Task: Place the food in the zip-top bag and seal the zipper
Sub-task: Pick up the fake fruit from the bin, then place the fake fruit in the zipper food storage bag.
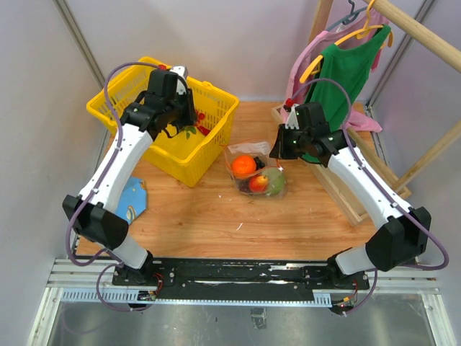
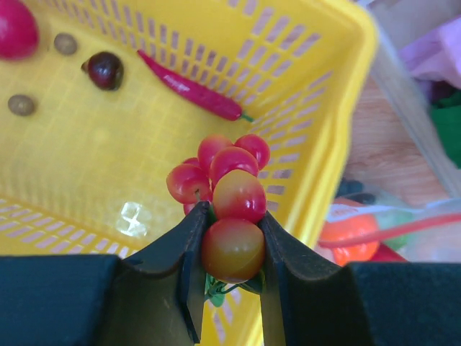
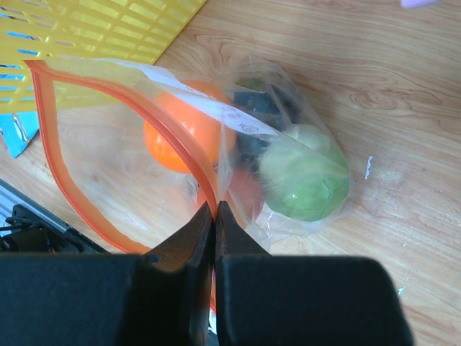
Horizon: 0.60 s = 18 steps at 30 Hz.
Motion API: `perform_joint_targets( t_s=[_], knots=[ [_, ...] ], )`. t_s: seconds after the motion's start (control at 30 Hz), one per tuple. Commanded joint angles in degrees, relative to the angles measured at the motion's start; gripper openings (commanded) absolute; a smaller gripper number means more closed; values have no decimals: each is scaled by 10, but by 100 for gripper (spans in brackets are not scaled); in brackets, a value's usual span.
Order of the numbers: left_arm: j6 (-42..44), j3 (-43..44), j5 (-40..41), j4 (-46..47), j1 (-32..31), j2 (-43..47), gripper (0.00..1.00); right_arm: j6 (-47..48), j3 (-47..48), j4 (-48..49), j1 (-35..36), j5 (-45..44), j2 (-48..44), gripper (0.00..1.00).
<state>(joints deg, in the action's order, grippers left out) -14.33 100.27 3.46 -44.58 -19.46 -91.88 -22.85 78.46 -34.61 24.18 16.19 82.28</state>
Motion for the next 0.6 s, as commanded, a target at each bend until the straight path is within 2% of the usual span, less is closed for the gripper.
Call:
perform_joint_targets(
  t_s=[0.0,0.27,0.57],
  knots=[
    [15,19,-31,30,-17,54,6,-11,-7,10,-9,-5,-23,3],
    [83,-9,-92,44,-92,88,6,-24,-24,23,-9,2,-33,3],
    [160,-42,-178,56,-175,87,4,-29,-31,25,-9,5,-41,3]
  ],
)
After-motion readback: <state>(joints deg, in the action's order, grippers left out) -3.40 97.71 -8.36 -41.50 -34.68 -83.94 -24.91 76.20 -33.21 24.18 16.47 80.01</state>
